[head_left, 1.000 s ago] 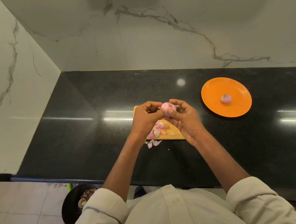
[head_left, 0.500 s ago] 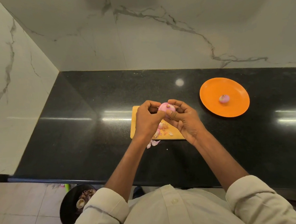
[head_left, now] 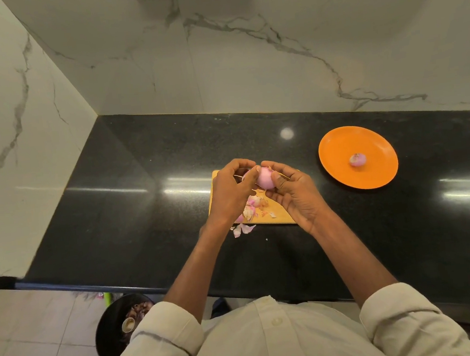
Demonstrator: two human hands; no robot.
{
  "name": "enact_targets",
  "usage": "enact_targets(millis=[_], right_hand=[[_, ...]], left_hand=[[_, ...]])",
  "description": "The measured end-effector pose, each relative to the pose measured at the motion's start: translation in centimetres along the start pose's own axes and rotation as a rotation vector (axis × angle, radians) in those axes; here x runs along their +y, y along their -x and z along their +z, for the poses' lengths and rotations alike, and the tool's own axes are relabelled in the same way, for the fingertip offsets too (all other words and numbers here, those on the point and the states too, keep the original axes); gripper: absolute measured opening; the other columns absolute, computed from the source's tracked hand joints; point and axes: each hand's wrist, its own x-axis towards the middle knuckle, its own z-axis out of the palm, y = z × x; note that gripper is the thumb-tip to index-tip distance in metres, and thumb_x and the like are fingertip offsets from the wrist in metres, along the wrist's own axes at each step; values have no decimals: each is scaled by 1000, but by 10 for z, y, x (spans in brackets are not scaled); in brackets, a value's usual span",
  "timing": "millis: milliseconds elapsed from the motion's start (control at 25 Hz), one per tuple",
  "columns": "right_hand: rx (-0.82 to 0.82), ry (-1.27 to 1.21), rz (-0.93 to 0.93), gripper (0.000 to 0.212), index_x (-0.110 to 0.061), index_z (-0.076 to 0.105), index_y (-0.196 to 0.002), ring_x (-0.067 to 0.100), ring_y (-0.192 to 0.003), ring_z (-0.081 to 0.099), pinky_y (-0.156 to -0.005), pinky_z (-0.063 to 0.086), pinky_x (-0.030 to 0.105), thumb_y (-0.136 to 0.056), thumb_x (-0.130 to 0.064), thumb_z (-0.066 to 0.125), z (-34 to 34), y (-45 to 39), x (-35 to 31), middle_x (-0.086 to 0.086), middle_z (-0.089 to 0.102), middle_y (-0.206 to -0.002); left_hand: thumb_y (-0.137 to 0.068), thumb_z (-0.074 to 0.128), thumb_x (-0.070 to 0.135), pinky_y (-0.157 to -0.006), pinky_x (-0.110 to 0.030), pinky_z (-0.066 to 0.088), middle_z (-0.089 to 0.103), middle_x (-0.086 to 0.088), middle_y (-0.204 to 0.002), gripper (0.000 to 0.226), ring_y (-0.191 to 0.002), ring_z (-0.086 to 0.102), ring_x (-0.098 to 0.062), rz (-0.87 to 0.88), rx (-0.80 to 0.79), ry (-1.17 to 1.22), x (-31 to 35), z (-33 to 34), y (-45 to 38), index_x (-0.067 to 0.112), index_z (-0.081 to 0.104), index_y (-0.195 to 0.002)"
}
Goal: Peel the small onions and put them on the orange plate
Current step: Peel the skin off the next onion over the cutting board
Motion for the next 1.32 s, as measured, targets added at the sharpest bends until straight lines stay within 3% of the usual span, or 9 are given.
enact_targets(millis=[160, 280, 400, 520, 640, 720, 920, 1080, 1320], right_hand=[[14, 42, -68, 27, -10, 72, -125, 25, -113, 73, -82, 62, 27, -107, -3, 54, 5, 1, 2, 6, 71, -124], [94, 85, -75, 28, -12, 70, -129, 28, -119, 70, -85, 62, 30, -107, -4, 55, 4, -3, 4, 8, 68, -130], [134, 66, -77, 31, -11, 72, -123, 28, -119, 71, -83, 63, 31, -105, 4, 52, 2, -5, 2, 7, 72, -127], [156, 68, -92, 32, -9, 74, -118, 23, -109, 75, -83, 64, 31, -101, 10, 53, 9, -3, 1, 5, 78, -113], [223, 74, -64, 22, -10, 75, -118, 22, -104, 75, -80, 63, 30, -108, -13, 56, 17, 0, 4, 7, 77, -116], [208, 103, -59, 26, -14, 74, -122, 20, -99, 75, -81, 62, 32, -106, -30, 62, 18, 1, 4, 6, 77, -114], [181, 128, -102, 36, -15, 70, -128, 25, -100, 76, -89, 63, 38, -93, -16, 78, 10, 1, 2, 9, 78, -115], [170, 34, -43, 34, -14, 69, -133, 21, -101, 76, -86, 63, 32, -99, -10, 70, 7, 4, 2, 9, 77, -119], [183, 59, -83, 38, -10, 70, -133, 21, -107, 77, -84, 62, 30, -96, -15, 74, 6, 5, -2, 8, 78, -119]], left_hand=[[-104, 70, 20, -71, -40, 68, 80, -6, -89, 18, -70, 79, -17, 28, -8, -26, 0, -4, 0, 5, 80, -108], [-103, 71, 16, -66, -36, 67, 79, -6, -86, 15, -66, 78, -14, 83, 47, -55, 1, -4, 1, 3, 79, -103], [-103, 70, 11, -65, -25, 63, 79, -5, -89, 12, -73, 78, -12, 90, 70, 25, 3, -1, 4, 3, 78, -104], [-102, 70, 10, -73, -28, 63, 80, -1, -92, 11, -84, 77, -11, 64, 101, 48, 3, 5, 7, 6, 80, -103], [-101, 69, 9, -76, -42, 63, 77, 2, -91, 10, -86, 73, -14, 152, 266, -132, 0, 9, 5, 11, 79, -98], [-100, 69, 7, -74, -44, 62, 74, 0, -92, 9, -84, 71, -16, 228, 311, -241, 2, 9, 5, 11, 77, -98], [-96, 80, 17, -80, -31, 63, 76, 4, -101, 11, -92, 73, -11, 183, 215, -93, 6, 12, 9, 15, 78, -106], [-96, 81, 18, -87, -42, 66, 81, 4, -100, 18, -95, 78, -16, 34, 102, 125, 1, 10, 10, 14, 81, -113], [-100, 76, 17, -85, -39, 66, 82, 3, -100, 17, -92, 78, -12, 189, 84, -4, 9, 10, 17, 12, 81, -115]])
